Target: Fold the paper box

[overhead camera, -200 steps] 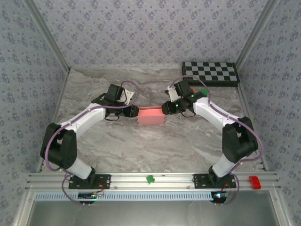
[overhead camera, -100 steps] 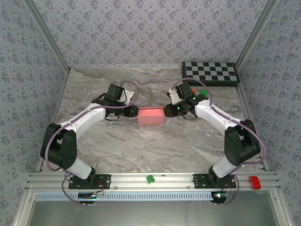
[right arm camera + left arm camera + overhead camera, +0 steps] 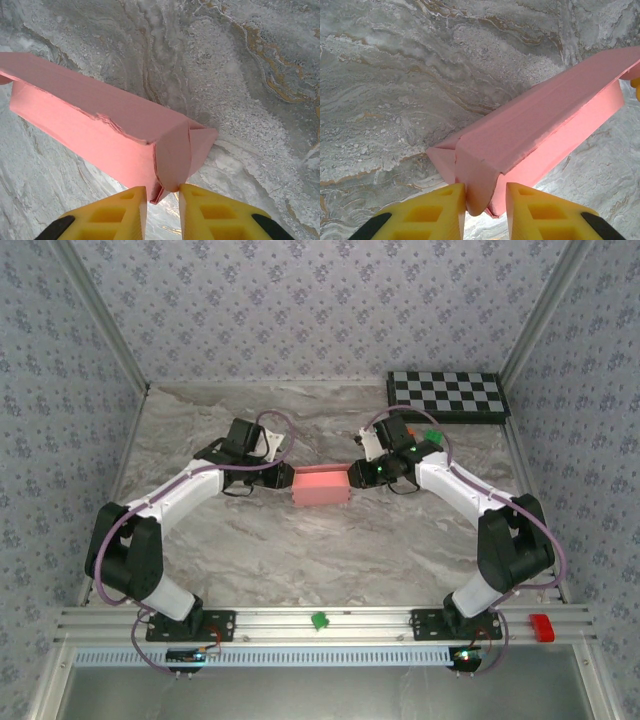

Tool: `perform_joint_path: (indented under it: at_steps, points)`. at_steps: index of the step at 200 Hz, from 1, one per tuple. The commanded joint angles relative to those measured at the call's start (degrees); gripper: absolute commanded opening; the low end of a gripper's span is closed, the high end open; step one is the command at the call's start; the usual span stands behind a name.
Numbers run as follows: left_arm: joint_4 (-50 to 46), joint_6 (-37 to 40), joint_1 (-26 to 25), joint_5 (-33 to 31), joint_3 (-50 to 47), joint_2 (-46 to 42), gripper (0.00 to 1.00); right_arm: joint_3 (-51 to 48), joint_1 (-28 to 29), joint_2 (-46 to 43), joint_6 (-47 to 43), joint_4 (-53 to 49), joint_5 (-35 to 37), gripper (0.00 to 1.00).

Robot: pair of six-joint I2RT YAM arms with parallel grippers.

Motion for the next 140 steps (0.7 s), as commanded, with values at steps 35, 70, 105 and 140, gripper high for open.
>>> perform_joint_path:
  at_steps: [35, 70, 105, 140]
  points:
    - [0.7, -0.4, -0.2, 1.8, 1.3, -0.7, 0.27, 1.0, -0.2, -1.0, 0.5, 0.2, -1.5, 0.24]
    - [1.0, -0.3, -0.2, 2.3, 1.6, -0.5, 0.26, 1.5, -0.2, -0.6, 1.0, 0.6, -1.1, 0.23]
    - [1.0, -0.3, -0.2, 2.6, 1.9, -0.2, 0.26, 2.1, 0.0, 0.0, 1.0, 0.8, -1.7, 0.23]
    - [1.0, -0.2, -0.1, 2.6, 2.0, 0.1, 0.25, 2.1, 0.2, 0.2, 1.1, 0.8, -2.4, 0.22]
